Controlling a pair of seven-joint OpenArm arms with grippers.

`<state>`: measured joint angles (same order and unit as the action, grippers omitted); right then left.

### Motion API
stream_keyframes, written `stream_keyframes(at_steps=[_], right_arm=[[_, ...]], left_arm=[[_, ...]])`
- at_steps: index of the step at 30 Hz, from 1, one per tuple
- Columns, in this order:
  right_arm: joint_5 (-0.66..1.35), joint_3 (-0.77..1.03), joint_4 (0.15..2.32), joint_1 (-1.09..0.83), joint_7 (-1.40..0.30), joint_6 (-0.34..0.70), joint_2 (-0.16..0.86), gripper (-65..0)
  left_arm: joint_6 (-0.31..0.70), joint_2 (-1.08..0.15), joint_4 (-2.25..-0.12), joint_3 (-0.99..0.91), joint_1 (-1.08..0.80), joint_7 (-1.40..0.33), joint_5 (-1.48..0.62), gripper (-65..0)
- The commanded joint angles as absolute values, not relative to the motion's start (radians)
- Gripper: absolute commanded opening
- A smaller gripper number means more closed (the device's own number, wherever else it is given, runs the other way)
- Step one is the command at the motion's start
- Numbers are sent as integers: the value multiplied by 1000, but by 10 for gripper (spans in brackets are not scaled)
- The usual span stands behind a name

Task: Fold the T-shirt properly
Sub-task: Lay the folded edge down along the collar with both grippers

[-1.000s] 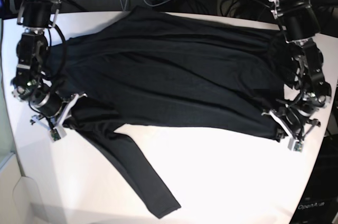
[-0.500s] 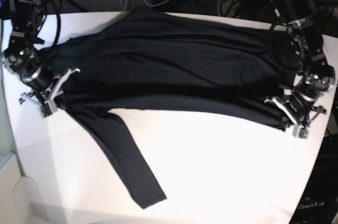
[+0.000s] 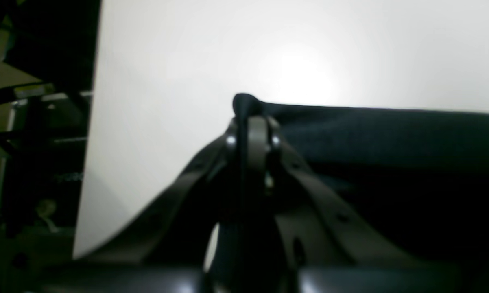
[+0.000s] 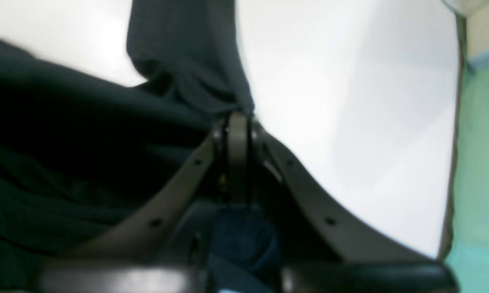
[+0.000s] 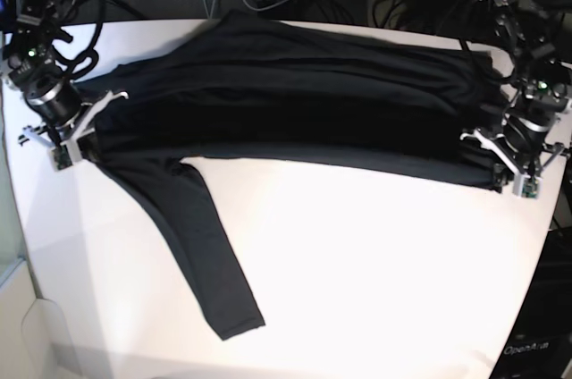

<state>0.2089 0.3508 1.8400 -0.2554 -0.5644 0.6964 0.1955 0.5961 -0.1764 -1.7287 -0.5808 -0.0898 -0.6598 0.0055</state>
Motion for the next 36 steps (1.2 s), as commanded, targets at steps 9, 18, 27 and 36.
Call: stream_keyframes(at_steps=[9,18,27,36], right_arm=[[219,397,1865,-321,-530,698,200,-641],[219,397,1856,-354,-530,698,186,-641],[216,397,1825,-357,-530,698,186,-641],[216,389,1824,-384,-530,698,186,-643]], left_arm=[[590,-150,-1830,-627,-185,-630,-1,-640],[590,-131,-1831,-628,-251,-625,-1,-640],[590,-131,-1822,-628,-285,-625,-1,-640],[590,-137,-1744,-619,-285,-634,8,-640]])
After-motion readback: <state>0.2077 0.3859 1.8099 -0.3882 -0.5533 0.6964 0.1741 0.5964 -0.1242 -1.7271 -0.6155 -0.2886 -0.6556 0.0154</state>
